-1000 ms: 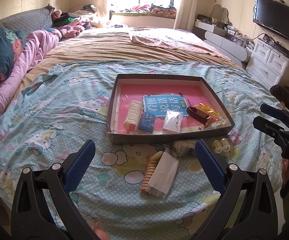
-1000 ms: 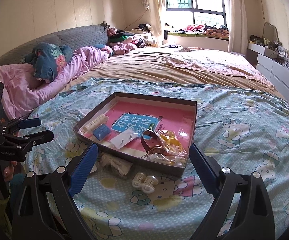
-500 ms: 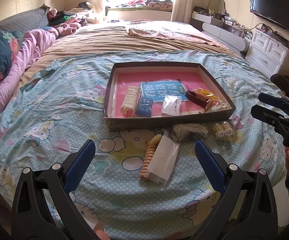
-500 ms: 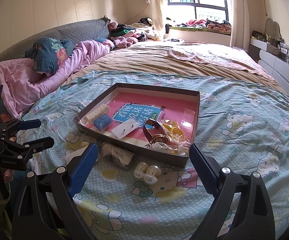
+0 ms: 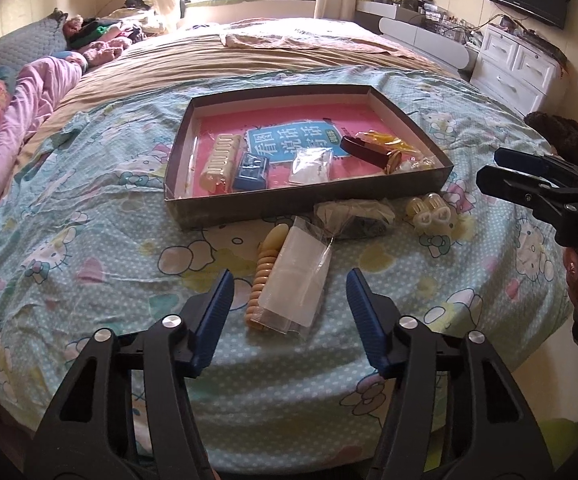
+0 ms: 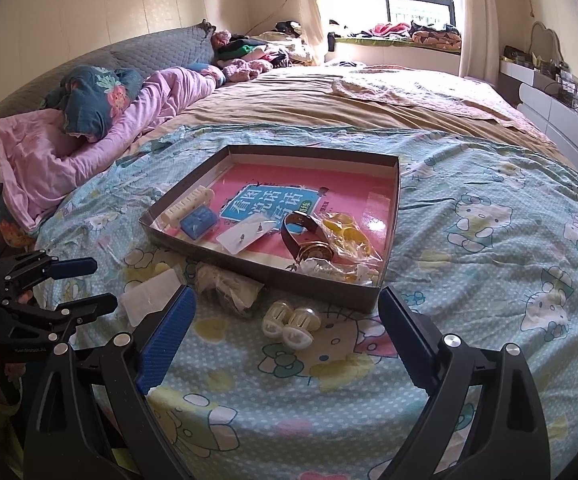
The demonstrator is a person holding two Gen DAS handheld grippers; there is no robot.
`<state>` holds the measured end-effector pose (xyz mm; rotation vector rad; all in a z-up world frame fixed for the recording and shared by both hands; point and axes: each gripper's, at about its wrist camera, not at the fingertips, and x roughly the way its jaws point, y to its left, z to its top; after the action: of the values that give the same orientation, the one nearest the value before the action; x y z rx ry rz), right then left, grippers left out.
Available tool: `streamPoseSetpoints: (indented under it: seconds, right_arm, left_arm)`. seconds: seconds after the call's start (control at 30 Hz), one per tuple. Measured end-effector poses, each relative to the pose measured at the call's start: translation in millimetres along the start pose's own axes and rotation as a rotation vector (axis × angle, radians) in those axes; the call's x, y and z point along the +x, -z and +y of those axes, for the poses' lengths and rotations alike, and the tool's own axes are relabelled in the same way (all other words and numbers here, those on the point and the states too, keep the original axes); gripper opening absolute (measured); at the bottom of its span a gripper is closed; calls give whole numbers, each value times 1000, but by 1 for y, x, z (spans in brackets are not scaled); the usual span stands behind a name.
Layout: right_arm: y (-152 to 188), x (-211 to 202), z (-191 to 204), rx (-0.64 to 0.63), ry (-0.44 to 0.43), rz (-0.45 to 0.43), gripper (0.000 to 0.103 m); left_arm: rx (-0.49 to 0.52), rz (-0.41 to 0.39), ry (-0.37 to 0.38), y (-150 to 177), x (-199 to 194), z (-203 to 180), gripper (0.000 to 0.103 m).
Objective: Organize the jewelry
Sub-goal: 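Grasp the clear plastic sleeve with the left gripper while the right grasps the white pearl hair clips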
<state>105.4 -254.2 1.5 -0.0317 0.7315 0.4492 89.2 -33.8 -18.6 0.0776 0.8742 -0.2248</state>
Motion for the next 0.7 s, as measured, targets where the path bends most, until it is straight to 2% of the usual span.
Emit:
streamPoseSetpoints:
  seconds: [0.07,0.4,0.7]
  right_arm:
    - [1,1,-2,3,-1,4,92]
    - [13,15,-6,18,-8,49,92]
    - [22,30,-11,39,-9,93,92]
  left_arm:
    - [2,9,6,1,4,-1,42]
    - [-1,67,9,6,26,0,42]
    - [50,80,-44,6,40,-10,42]
